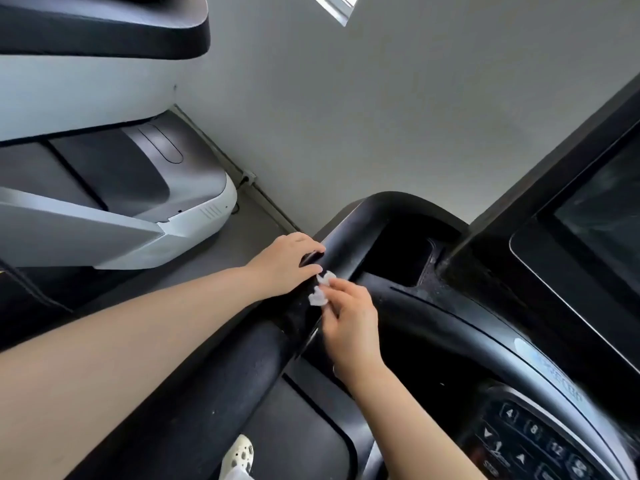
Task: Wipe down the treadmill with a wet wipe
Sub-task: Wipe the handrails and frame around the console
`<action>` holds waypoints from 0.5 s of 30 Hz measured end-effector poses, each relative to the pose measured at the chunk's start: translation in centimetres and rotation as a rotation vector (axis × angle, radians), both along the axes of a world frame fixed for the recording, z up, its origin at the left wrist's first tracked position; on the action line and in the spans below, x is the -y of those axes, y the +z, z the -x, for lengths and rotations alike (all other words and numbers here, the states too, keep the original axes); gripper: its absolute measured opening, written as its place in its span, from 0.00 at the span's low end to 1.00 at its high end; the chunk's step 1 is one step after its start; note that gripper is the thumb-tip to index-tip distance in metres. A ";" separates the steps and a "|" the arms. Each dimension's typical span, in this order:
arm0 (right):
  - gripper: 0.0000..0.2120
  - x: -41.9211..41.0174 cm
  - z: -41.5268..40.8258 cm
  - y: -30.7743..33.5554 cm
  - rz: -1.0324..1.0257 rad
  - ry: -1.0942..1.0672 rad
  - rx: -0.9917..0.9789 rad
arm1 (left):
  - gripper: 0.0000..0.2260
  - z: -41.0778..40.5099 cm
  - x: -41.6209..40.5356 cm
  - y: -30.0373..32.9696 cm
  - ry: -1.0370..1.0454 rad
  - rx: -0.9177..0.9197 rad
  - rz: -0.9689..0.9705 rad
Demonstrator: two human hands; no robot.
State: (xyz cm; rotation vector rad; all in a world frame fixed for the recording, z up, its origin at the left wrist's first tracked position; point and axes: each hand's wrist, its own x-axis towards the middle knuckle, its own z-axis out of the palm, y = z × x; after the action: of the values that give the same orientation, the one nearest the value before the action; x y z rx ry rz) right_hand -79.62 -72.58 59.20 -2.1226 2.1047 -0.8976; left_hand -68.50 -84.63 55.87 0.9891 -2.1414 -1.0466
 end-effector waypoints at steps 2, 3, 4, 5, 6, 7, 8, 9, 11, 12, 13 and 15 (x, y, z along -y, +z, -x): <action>0.09 0.3 -0.4 0.5 -0.068 -0.094 -0.017 | 0.15 -0.5 -0.8 -0.3 0.021 -0.029 0.003; 0.09 -0.4 -1.4 0.3 -0.073 -0.047 -0.046 | 0.14 -0.7 -1.2 -0.5 0.028 -0.052 -0.001; 0.08 -1.5 -2.4 0.1 -0.073 0.030 -0.065 | 0.13 -0.9 -1.5 -0.5 0.035 -0.078 -0.002; 0.09 -2.6 -3.2 0.0 -0.075 0.112 -0.073 | 0.13 -1.0 -1.8 -0.7 0.046 -0.105 0.001; 0.09 -3.0 -3.1 0.0 -0.071 0.173 -0.094 | 0.13 -1.1 -2.0 -0.8 0.060 -0.130 0.003; 0.09 -2.5 -2.5 0.2 -0.082 0.178 -0.126 | 0.13 -1.2 -2.1 -0.9 0.073 -0.149 -0.003; 0.09 -1.6 -1.7 0.3 -0.074 0.123 -0.155 | 0.14 -1.3 -2.2 -0.9 0.080 -0.159 -0.012; 0.09 -0.7 -1.2 0.5 -0.066 0.045 -0.172 | 0.14 -1.2 -2.3 -0.9 0.083 -0.161 -0.018; 0.10 -0.2 -1.9 0.5 -0.067 0.021 -0.156 | 0.15 -1.2 -2.3 -1.0 0.089 -0.159 -0.024; 0.09 -0.7 -2.6 0.3 -0.063 0.085 -0.155 | 0.15 -1.2 -2.3 -1.0 0.091 -0.162 -0.025; 0.07 -1.6 -3.1 0.2 -0.069 0.169 -0.161 | 0.15 -1.1 -2.3 -1.0 0.094 -0.166 -0.025; 0.08 -1.7 -2.2 0.5 -0.072 0.280 -0.205 | 0.15 -1.2 -2.4 -1.0 0.099 -0.172 -0.029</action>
State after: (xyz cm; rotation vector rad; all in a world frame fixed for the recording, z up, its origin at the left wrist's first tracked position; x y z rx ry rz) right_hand -77.41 -70.84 59.70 -2.4798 1.8173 -0.5895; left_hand -67.26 -82.26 54.86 0.9709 -1.9248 -1.0766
